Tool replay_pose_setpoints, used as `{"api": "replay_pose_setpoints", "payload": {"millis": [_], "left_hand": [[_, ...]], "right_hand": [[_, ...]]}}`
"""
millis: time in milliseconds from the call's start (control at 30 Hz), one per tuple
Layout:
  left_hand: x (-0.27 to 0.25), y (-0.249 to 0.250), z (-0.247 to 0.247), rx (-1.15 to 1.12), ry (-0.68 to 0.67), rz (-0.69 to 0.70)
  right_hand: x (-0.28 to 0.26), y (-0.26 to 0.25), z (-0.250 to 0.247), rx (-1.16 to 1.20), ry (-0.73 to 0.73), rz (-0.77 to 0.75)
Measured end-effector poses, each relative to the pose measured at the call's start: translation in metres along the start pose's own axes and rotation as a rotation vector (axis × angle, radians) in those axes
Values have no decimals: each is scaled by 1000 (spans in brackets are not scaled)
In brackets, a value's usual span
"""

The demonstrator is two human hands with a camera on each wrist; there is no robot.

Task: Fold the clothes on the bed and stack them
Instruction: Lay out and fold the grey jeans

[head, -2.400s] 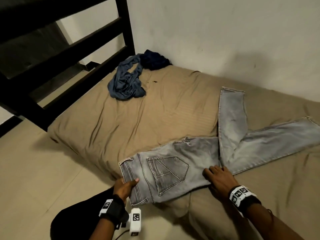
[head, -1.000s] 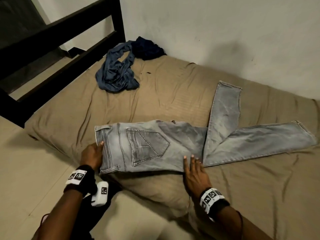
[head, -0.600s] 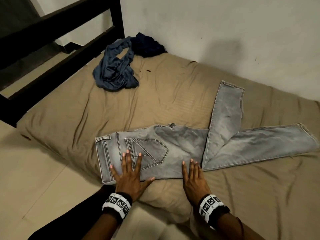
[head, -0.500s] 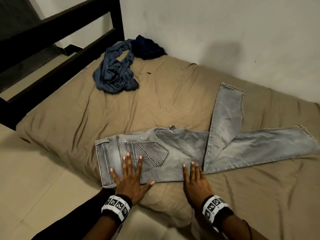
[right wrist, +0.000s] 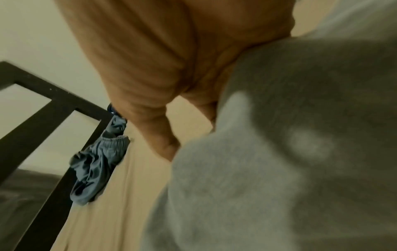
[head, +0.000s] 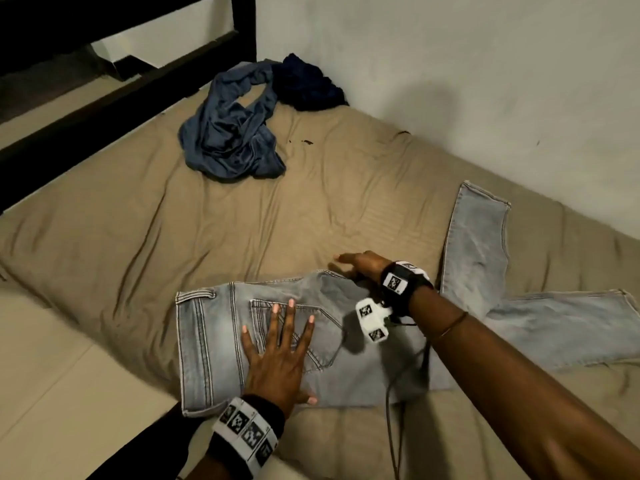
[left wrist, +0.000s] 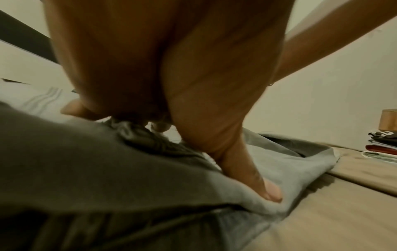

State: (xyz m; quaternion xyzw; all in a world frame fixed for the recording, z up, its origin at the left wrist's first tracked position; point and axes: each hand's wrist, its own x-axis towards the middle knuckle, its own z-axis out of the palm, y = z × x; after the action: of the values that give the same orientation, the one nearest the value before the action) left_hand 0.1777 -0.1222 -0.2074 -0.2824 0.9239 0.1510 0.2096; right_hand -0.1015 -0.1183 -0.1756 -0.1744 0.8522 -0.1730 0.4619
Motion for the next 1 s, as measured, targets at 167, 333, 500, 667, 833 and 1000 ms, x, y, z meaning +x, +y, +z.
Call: {"api": "replay_pose_setpoints", "payload": {"millis": [167,333,500,667,833,1000], "left_hand": [[4,3,-5,12,-32,-11],[4,2,-8,2,-35,-28],[3,5,-13,-7,-64,-33],[5,6,-25,-4,-132,-12],[10,-9,-52,20,38,51],[13,-22,-46,5,78,-97]], "right_hand": [[23,-8,-12,-34,-65,-17],[54,-10,-15,182,78,-51],[54,-10,6,77,246,-235],[57,-31,-12,-295,83,-367],[-4,-34,3,-769,483,-508],[-69,40,84,-1080,285,-854]]}}
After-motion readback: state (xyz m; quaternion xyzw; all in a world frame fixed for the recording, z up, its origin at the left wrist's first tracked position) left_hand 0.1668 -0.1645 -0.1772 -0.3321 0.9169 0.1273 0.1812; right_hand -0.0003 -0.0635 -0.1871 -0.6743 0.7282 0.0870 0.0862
